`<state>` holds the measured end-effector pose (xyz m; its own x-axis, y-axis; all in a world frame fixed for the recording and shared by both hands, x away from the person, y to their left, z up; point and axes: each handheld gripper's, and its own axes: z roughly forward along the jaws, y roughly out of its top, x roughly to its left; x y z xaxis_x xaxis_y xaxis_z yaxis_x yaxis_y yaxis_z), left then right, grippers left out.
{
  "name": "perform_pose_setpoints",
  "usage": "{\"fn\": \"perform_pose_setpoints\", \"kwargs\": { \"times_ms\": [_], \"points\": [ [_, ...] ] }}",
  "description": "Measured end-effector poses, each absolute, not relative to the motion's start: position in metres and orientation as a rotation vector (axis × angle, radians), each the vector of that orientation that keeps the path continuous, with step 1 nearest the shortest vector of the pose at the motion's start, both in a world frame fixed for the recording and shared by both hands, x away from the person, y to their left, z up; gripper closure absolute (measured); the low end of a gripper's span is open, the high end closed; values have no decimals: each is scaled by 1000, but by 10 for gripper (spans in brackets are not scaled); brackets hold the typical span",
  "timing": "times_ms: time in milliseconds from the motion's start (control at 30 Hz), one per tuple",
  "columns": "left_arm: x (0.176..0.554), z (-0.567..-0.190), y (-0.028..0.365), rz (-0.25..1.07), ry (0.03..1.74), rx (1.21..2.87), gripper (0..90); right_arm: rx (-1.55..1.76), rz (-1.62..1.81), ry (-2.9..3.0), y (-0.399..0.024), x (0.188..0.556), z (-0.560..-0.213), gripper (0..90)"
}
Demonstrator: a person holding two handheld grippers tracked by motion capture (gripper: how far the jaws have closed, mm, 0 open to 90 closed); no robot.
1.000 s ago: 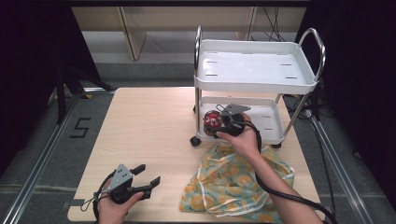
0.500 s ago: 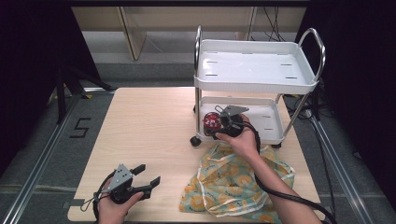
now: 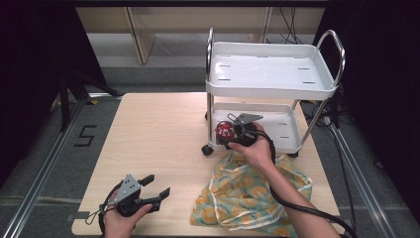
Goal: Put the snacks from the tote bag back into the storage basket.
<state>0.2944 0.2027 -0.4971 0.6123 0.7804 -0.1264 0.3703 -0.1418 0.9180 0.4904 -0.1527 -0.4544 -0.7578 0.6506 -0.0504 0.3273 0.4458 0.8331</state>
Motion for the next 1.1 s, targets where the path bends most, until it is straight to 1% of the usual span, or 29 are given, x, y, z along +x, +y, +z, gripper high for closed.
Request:
{"fn": "perform_pose_setpoints", "kwargs": {
  "times_ms": [33,200,300,533,600,667,1100],
  "points": [
    [295,-498,202,465,936,1738,234,871,1227,2358,-151,489,-456,260],
    [294,-498,202,463,940,1733,234,867,1234,2349,-151,490,-456,257],
    [294,-498,202,463,941,1733,233,886,1265,2335,-152,490,-455,210],
    [294,-497,202,464,939,1735,233,901,1247,2322,-154,486,-450,160],
    [294,-497,201,462,940,1730,233,915,1246,2321,-154,483,-449,158],
    [294,-497,202,461,943,1735,233,854,1237,2318,-156,485,-448,157],
    [295,-498,201,466,942,1725,233,903,1247,2299,-173,465,-438,158]
  ]
}}
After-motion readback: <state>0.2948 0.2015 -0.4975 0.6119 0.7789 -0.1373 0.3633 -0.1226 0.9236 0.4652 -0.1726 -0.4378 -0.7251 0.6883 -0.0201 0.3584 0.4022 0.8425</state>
